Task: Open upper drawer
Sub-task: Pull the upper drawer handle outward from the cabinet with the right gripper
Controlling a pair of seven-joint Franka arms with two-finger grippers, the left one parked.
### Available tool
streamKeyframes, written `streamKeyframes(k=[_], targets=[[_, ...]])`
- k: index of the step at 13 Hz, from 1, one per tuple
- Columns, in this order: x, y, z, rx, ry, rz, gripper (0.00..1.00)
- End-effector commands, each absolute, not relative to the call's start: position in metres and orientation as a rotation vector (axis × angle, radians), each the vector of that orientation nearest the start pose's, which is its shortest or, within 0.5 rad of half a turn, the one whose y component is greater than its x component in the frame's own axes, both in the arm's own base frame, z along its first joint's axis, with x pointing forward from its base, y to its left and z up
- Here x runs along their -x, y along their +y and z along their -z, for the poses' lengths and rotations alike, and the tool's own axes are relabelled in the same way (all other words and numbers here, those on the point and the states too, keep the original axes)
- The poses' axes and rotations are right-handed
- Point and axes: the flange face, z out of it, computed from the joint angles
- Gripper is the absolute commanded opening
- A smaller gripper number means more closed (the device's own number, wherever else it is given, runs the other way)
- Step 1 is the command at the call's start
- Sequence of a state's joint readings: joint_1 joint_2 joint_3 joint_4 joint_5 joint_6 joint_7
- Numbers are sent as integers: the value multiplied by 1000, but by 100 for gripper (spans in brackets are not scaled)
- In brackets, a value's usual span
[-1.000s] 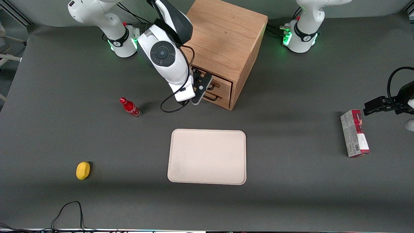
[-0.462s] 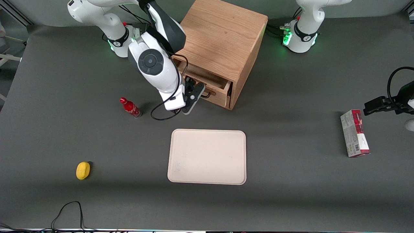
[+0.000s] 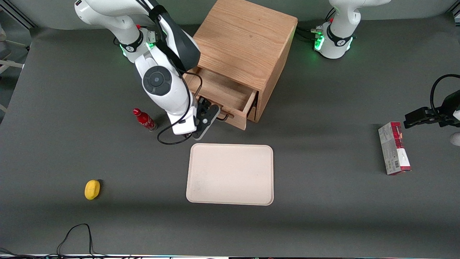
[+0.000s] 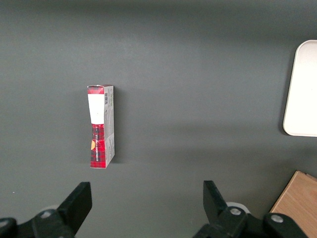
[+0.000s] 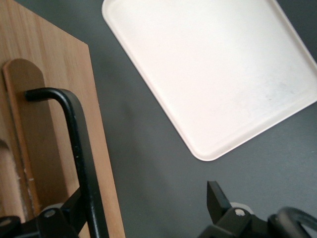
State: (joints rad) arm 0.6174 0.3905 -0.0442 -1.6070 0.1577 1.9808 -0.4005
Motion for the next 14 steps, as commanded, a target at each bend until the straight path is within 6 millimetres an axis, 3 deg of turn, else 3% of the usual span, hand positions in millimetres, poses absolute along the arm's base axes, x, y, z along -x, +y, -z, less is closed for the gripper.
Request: streamKeyframes(k=[1, 6, 14], targets=[[-578, 371, -399, 2710, -1356, -12, 100], [-622, 336, -393, 2730, -1314, 17, 100], [-657, 311, -395, 2762, -1254, 28, 100]])
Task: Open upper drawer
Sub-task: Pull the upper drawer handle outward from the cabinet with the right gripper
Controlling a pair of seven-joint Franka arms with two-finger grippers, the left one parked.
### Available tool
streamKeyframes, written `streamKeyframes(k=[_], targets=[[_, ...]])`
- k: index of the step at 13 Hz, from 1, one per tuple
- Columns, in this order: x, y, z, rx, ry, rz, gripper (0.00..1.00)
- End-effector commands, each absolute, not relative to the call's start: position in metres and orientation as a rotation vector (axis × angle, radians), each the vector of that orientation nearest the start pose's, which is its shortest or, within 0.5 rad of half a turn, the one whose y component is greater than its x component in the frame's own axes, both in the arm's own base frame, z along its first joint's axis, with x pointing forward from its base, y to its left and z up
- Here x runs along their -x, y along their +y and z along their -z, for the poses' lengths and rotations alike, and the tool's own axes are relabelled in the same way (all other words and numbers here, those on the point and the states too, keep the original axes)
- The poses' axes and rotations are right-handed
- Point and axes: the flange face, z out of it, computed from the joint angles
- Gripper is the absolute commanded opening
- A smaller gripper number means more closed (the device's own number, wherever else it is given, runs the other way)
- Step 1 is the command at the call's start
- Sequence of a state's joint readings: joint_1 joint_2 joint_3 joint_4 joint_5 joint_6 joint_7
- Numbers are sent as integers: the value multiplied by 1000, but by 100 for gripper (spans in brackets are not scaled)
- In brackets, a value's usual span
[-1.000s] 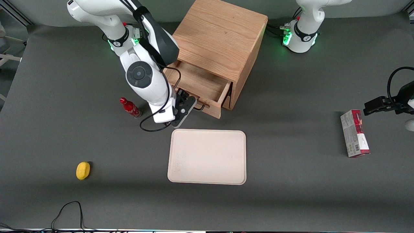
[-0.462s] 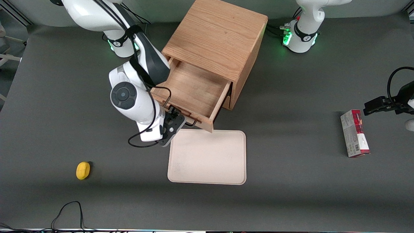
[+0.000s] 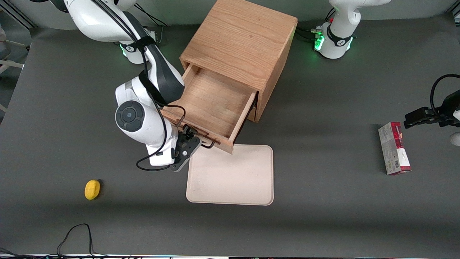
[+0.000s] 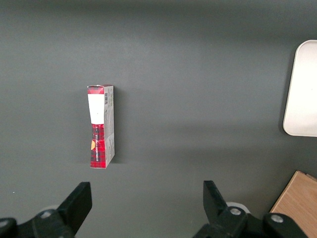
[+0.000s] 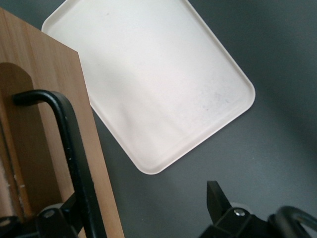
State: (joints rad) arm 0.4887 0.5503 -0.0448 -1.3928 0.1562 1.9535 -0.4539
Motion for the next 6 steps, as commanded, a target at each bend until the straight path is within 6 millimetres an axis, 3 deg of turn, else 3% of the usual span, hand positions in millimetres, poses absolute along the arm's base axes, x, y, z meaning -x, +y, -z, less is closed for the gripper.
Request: streamKeyframes(k=[1, 6], targets=[[-661, 311, -395, 2763, -1251, 31, 100], [-676, 293, -399, 2794, -1227, 58, 100]])
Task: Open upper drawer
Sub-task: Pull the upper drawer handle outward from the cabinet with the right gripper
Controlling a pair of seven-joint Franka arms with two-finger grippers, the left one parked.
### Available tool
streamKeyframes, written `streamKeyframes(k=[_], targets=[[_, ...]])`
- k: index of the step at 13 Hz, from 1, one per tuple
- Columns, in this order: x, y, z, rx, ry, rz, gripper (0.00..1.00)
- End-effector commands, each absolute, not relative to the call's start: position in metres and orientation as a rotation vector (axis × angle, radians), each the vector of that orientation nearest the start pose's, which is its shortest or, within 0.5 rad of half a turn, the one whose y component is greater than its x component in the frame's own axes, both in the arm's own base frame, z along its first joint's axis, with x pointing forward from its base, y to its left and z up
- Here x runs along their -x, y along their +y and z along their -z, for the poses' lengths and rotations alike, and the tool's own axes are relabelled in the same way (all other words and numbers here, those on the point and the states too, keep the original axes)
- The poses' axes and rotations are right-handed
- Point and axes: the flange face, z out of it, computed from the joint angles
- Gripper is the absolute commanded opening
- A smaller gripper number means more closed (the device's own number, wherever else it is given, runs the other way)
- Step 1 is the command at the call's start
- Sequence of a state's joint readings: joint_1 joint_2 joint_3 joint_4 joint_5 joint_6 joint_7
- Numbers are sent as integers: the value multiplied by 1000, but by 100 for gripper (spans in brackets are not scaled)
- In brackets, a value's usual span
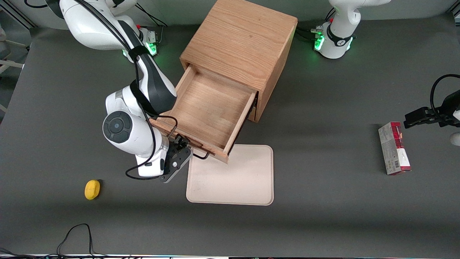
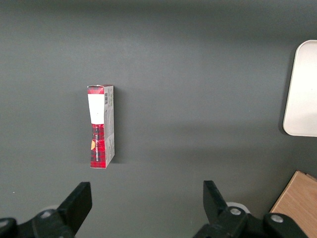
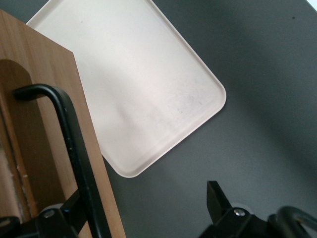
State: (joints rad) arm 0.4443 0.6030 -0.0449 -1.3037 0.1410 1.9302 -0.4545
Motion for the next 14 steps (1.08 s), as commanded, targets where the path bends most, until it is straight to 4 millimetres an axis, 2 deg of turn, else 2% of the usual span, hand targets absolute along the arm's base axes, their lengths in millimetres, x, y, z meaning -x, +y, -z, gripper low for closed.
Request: streamKeyframes(k=[1, 4, 7, 8, 12, 13, 14], targets=[[-680, 288, -397, 2800, -1215, 58, 100], [-687, 281, -398, 2810, -1193, 71, 100], [-685, 280, -421, 2813, -1183, 72, 100], [-686, 282, -440, 2810, -1185, 81, 100], [-681, 265, -507, 2839, -1159, 97, 100], [-679, 255, -524, 2853, -1144, 117, 100], [-675, 239, -551, 2877, -1120, 159, 100]])
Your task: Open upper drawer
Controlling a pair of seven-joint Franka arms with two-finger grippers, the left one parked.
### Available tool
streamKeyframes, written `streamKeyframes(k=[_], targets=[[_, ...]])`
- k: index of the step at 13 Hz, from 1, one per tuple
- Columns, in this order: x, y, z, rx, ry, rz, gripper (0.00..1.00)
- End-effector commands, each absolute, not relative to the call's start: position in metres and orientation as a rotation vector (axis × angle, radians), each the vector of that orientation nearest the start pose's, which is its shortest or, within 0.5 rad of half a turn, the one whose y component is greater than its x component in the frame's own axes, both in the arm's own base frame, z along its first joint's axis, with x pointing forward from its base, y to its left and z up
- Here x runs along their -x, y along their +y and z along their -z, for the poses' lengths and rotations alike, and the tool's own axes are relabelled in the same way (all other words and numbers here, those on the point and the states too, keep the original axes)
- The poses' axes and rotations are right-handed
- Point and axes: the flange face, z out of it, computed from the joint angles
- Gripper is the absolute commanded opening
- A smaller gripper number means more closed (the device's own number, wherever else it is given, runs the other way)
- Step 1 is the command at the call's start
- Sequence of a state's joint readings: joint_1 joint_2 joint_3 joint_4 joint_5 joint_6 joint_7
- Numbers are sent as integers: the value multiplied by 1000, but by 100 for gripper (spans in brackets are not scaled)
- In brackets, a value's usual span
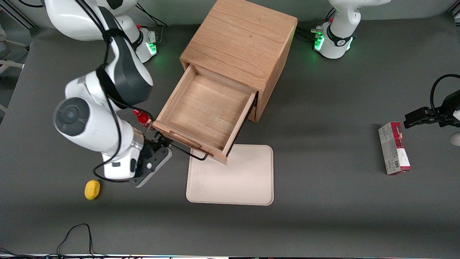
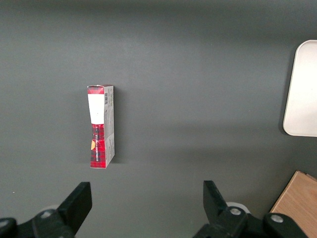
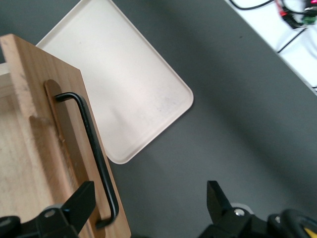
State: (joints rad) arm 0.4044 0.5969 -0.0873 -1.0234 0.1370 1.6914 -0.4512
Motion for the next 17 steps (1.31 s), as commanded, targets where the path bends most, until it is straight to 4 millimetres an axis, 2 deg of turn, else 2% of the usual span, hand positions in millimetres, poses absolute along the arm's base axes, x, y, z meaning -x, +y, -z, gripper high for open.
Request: streamKeyframes(k=[1, 4, 8, 9, 10, 11, 15, 17], targets=[[-672, 228, -566, 2894, -1100, 173, 100], [-660, 177, -606, 2976, -993, 164, 100], [-650, 101, -621, 3089, -738, 52, 100], [-640, 82, -624, 3083, -679, 46, 100], [-631, 49, -628, 3085, -507, 77, 100], [-621, 34, -626, 3074, -401, 93, 100], [-595, -23, -617, 3075, -270, 65, 100], [-585, -35, -611, 3073, -245, 94, 100]])
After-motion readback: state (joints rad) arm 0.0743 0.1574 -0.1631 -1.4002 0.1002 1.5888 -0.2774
